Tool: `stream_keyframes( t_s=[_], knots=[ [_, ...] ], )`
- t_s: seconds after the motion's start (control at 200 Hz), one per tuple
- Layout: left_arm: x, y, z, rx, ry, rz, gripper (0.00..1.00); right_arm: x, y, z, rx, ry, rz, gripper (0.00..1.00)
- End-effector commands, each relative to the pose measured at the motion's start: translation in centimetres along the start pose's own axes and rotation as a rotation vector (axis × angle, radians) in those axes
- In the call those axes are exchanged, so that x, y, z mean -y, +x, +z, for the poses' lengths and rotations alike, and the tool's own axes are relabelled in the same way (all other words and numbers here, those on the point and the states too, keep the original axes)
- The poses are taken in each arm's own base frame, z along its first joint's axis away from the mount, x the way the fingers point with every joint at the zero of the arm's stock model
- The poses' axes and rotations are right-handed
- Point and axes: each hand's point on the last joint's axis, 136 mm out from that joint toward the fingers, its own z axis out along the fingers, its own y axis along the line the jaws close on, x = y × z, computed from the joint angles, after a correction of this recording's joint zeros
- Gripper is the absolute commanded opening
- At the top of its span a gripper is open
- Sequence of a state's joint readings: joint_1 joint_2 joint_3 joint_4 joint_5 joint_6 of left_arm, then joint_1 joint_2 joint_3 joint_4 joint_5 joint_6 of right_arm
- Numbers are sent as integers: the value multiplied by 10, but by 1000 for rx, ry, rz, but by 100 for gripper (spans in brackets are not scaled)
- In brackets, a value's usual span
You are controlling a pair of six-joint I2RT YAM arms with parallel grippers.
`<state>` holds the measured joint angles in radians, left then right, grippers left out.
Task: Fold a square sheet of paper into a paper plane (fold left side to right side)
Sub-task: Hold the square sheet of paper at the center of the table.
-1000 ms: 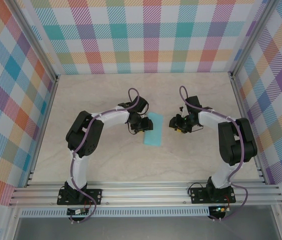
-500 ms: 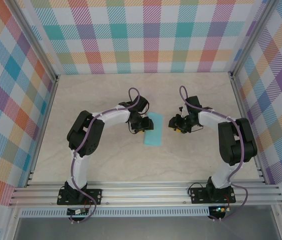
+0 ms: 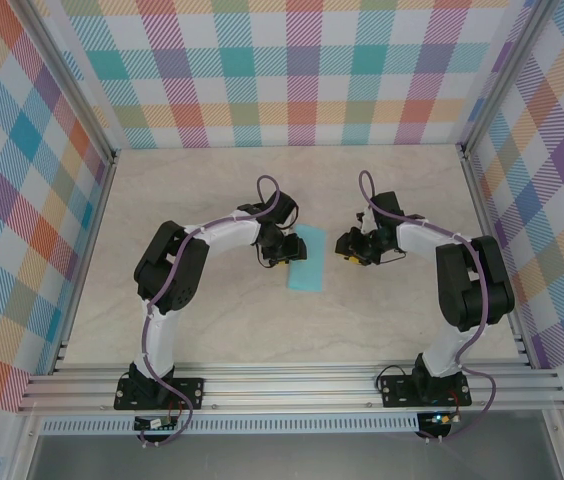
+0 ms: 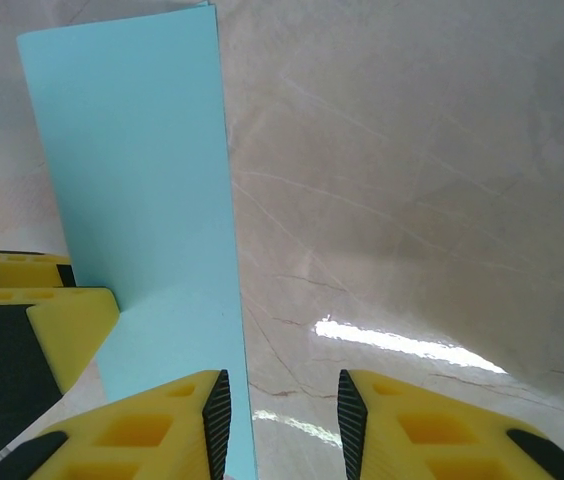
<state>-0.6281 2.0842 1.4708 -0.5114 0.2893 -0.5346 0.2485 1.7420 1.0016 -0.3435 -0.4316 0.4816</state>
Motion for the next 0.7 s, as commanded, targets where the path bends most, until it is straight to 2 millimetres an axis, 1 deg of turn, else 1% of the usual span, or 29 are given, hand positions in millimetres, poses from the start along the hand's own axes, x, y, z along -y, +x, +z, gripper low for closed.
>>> stream_keyframes(
  t_s=[0.0,0.075,0.215,0.31,0.485,0.695],
  knots=[
    [-1,5,16,-17,-22,2,46,-4,5,5,-26,-52,4,33],
    [-1,5,16,-17,-22,1,46,-10,5,8,-35,-89,9,30],
    [-2,6,17,-19,-24,3,46,-22,6,18,-62,-159,21,16],
    [-2,6,17,-21,-25,2,46,-28,8,27,-79,-167,19,11],
    [-2,6,17,-21,-25,3,46,-36,8,41,-106,-163,4,9],
    [-2,7,18,-22,-25,5,45,-37,10,54,-134,-148,1,8]
  ],
)
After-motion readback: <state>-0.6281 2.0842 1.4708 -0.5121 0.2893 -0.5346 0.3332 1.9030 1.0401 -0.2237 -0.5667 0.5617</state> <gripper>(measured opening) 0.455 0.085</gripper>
